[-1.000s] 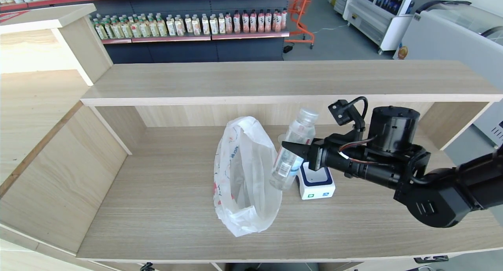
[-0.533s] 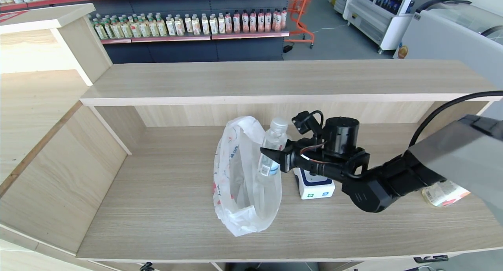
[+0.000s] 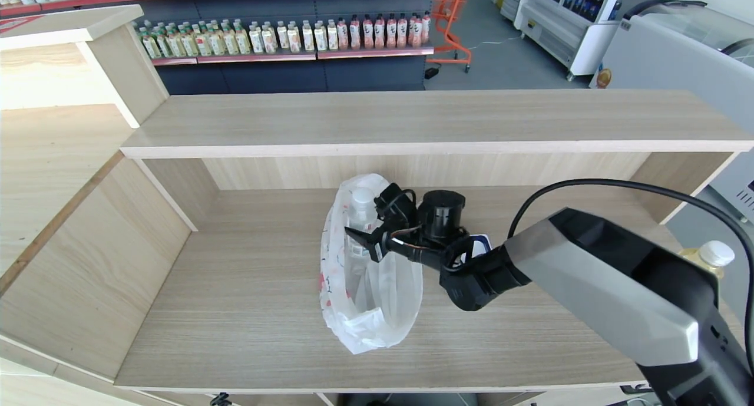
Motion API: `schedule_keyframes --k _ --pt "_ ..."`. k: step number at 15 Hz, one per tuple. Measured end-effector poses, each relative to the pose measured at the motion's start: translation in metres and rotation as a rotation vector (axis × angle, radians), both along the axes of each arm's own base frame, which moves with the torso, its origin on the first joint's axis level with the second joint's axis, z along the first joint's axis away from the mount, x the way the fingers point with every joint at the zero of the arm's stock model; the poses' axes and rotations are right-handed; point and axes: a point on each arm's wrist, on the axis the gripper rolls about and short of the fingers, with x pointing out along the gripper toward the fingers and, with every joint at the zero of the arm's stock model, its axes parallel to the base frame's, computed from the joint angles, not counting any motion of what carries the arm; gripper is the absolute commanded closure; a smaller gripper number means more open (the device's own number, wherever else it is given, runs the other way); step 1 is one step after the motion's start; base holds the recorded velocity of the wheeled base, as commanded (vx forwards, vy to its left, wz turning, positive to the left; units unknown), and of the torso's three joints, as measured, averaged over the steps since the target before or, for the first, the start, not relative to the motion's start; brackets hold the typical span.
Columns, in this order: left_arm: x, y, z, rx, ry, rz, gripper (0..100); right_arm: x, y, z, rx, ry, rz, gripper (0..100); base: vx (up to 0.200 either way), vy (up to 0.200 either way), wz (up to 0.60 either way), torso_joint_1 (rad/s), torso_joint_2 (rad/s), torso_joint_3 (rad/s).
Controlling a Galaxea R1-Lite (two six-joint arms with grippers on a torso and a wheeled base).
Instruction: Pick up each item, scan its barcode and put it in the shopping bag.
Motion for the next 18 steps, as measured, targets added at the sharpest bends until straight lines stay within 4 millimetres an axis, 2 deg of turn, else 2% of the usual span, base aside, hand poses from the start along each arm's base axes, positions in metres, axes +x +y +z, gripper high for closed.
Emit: schedule_keyframes --k 4,5,7,9,10,13,15,18 --pt "0.000 0.000 0.000 0.000 0.000 0.000 0 0.012 0.001 -0.022 -0.008 -0.009 -0.009 100 0.000 0.000 0.00 0.000 0.00 0.000" --pt "0.000 0.000 0.000 0.000 0.000 0.000 0 0.013 0.001 -0.026 -0.010 -0.005 -0.011 0 0.000 0.000 0.00 0.000 0.00 0.000" --pt "0.000 0.000 0.000 0.000 0.000 0.000 0 0.015 0.000 -0.031 -0.012 0.020 -0.016 0 0.000 0.000 0.00 0.000 0.00 0.000" --pt "0.000 0.000 0.000 0.000 0.000 0.000 0 0.015 0.001 -0.025 0.036 0.055 -0.014 0 0.000 0.000 0.00 0.000 0.00 0.000" --pt "0.000 0.000 0.000 0.000 0.000 0.000 0 0.014 0.000 -0.017 0.098 0.121 -0.014 0 0.000 0.000 0.00 0.000 0.00 0.000" --pt "0.000 0.000 0.000 0.000 0.000 0.000 0 0.004 -0.007 0.023 0.246 0.249 -0.008 0 0.000 0.000 0.00 0.000 0.00 0.000" --pt "0.000 0.000 0.000 0.000 0.000 0.000 0 -0.012 -0.025 0.033 0.230 0.334 -0.031 0 0.000 0.000 0.00 0.000 0.00 0.000" --pt "0.000 0.000 0.000 0.000 0.000 0.000 0 -0.048 -0.068 0.047 0.173 0.459 -0.082 0 0.000 0.000 0.00 0.000 0.00 0.000"
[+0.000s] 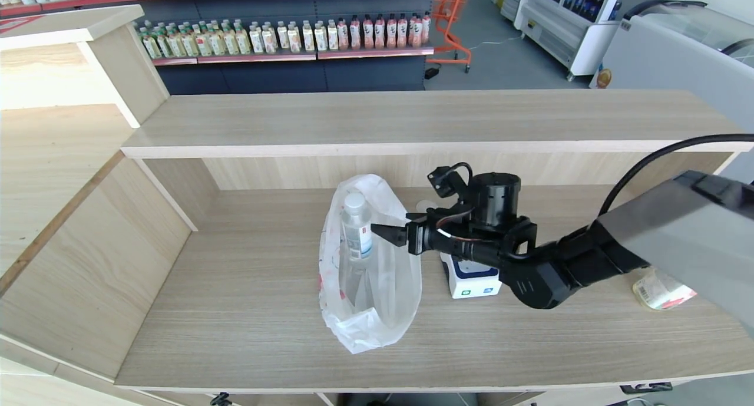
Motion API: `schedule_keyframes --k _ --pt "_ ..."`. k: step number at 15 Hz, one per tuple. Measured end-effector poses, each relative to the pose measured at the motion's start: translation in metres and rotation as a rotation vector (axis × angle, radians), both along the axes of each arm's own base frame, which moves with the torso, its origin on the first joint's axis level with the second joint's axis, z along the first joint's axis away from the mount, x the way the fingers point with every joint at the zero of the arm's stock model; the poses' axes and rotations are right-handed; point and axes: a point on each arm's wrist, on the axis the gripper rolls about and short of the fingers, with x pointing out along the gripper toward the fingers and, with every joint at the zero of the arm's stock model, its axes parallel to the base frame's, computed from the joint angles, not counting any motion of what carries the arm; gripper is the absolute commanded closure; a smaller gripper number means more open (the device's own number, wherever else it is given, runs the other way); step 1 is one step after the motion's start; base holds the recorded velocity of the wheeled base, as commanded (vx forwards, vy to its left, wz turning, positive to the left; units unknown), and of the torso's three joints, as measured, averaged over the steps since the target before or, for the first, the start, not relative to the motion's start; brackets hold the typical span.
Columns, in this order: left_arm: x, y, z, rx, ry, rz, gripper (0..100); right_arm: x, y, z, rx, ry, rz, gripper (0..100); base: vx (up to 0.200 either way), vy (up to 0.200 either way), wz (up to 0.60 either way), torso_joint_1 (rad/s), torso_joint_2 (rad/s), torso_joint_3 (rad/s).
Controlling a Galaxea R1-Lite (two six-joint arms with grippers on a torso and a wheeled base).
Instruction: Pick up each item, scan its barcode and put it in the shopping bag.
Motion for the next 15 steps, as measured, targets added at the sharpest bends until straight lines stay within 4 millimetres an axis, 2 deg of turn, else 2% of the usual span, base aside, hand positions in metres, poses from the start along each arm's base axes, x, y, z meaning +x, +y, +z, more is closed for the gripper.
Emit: schedule_keyframes --k 2,5,8,10,12,15 --pt "0.000 0.000 0.000 0.000 0.000 0.000 0 -0.030 -0.034 0.020 -0.032 0.060 -0.033 0 0.000 0.000 0.00 0.000 0.00 0.000" --pt "0.000 0.000 0.000 0.000 0.000 0.000 0 -0.067 -0.094 0.058 -0.051 0.038 -0.142 0 0.000 0.000 0.00 0.000 0.00 0.000" --pt "0.000 0.000 0.000 0.000 0.000 0.000 0 -0.100 -0.155 0.074 -0.116 0.030 -0.289 0 0.000 0.000 0.00 0.000 0.00 0.000" --pt "0.000 0.000 0.000 0.000 0.000 0.000 0 -0.119 -0.177 0.077 -0.126 0.029 -0.358 0 0.000 0.000 0.00 0.000 0.00 0.000" --pt "0.000 0.000 0.000 0.000 0.000 0.000 0 -0.134 -0.189 0.082 -0.128 0.032 -0.397 0 0.000 0.000 0.00 0.000 0.00 0.000" --pt "0.000 0.000 0.000 0.002 -0.001 0.000 0 -0.155 -0.202 0.083 -0.138 0.066 -0.451 0 -0.200 0.000 0.00 0.007 0.00 0.004"
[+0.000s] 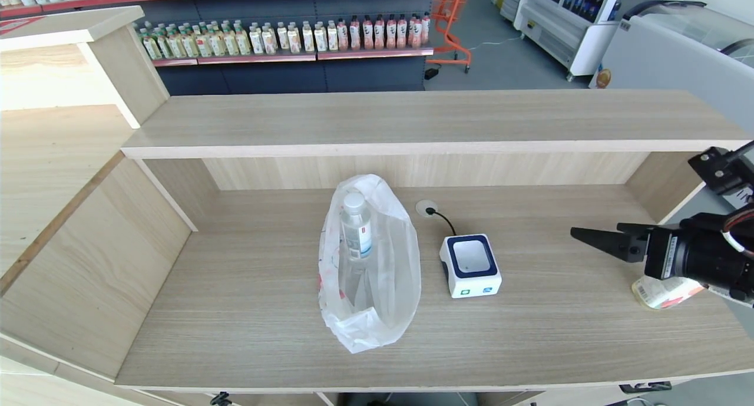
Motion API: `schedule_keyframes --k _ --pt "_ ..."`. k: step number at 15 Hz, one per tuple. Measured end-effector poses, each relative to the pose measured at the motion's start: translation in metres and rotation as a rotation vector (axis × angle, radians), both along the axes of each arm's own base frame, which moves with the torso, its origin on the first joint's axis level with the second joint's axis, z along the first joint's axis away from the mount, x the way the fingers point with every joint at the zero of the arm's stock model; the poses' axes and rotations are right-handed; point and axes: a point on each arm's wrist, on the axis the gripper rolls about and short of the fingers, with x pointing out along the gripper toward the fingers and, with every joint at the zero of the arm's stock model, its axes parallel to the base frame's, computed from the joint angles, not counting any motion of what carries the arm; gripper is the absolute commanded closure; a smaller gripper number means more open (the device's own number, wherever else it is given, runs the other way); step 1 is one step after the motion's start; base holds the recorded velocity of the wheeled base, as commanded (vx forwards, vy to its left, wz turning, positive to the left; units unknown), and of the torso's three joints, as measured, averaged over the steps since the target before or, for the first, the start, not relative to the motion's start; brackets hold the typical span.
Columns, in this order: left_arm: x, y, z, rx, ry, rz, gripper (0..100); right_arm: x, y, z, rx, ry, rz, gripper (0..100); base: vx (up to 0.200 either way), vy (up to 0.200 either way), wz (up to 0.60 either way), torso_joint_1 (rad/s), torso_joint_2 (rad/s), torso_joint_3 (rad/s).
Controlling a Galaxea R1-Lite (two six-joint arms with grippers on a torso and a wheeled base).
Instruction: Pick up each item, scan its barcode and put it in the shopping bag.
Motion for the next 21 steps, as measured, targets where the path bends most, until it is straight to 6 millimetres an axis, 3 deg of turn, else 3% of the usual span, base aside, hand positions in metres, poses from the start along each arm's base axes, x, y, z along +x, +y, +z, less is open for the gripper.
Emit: schedule_keyframes --k 3,9,13,21 --pt "0.000 0.000 0.000 -0.001 0.001 0.000 0 -0.008 -0.011 -0.001 -0.001 -0.001 -0.051 0 0.000 0.000 0.00 0.000 0.00 0.000" --pt "0.000 0.000 0.000 0.001 0.000 0.001 0 -0.011 -0.026 -0.001 -0.031 -0.014 -0.129 0 0.000 -0.200 0.00 0.003 0.00 0.004" --pt "0.000 0.000 0.000 -0.001 0.000 0.002 0 -0.019 -0.041 -0.022 -0.107 0.051 -0.284 0 0.000 -0.200 0.00 0.001 0.00 0.005" --pt "0.000 0.000 0.000 0.000 0.001 0.002 0 -0.034 -0.069 -0.045 -0.334 0.125 -0.350 0 0.000 -0.200 0.00 0.000 0.00 0.002"
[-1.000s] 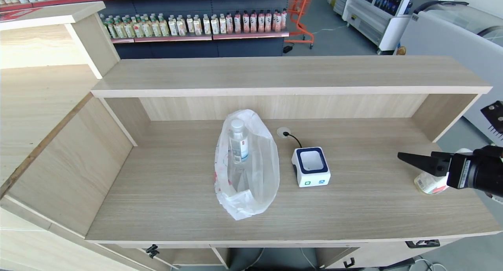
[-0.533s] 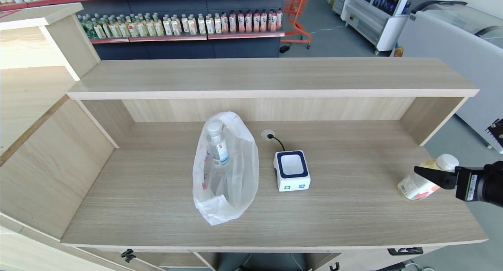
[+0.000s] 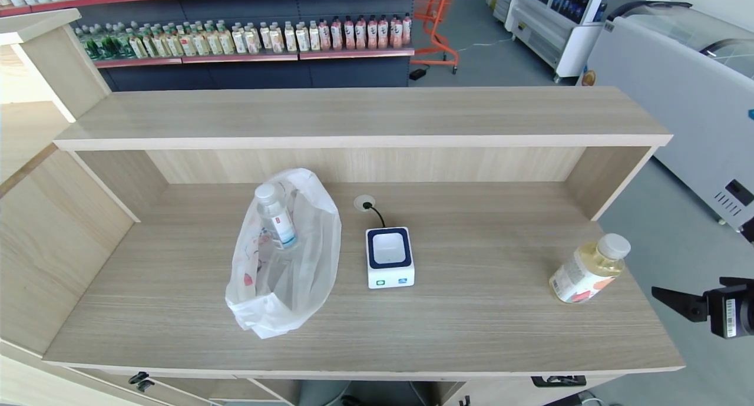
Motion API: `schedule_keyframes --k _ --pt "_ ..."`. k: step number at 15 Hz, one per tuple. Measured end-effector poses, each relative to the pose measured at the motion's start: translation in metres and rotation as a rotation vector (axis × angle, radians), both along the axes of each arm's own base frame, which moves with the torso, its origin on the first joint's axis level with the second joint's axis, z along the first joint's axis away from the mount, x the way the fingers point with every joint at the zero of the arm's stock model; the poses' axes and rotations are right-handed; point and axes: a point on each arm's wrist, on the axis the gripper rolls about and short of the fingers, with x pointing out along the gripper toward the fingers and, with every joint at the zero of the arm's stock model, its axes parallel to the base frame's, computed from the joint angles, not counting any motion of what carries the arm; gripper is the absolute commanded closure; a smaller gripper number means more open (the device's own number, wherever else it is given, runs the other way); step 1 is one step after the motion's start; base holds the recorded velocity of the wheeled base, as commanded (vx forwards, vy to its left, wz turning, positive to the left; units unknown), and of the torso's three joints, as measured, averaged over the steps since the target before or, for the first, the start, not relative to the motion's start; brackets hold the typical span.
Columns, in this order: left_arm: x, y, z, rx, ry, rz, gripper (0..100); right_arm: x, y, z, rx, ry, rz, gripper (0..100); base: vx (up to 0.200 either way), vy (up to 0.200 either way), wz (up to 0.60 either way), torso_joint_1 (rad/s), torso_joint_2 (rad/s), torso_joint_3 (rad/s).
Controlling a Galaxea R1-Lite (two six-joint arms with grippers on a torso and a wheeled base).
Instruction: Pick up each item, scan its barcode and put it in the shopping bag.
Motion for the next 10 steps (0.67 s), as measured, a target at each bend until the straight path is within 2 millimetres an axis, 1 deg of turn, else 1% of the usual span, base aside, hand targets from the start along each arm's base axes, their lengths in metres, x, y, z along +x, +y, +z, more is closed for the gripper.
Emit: schedule_keyframes --k 2,5,7,10 --pt "0.000 0.000 0.000 0.000 0.000 0.000 0 0.000 -0.004 -0.004 -0.016 0.019 -0.011 0 0.000 -0.200 0.00 0.002 0.00 0.002" --pt "0.000 0.000 0.000 -0.001 -0.001 0.000 0 0.004 -0.007 -0.014 -0.004 0.063 -0.015 0 0.000 0.000 0.00 0.000 0.00 0.000" --pt "0.000 0.000 0.000 -0.002 0.000 -0.001 0 0.011 -0.006 -0.020 0.015 0.073 0.010 0 0.000 0.000 0.00 0.000 0.00 0.000" --pt "0.000 0.000 0.000 -0.002 0.000 -0.001 0 0.025 -0.002 -0.031 0.036 0.005 0.082 0 0.000 0.000 0.00 0.000 0.00 0.000"
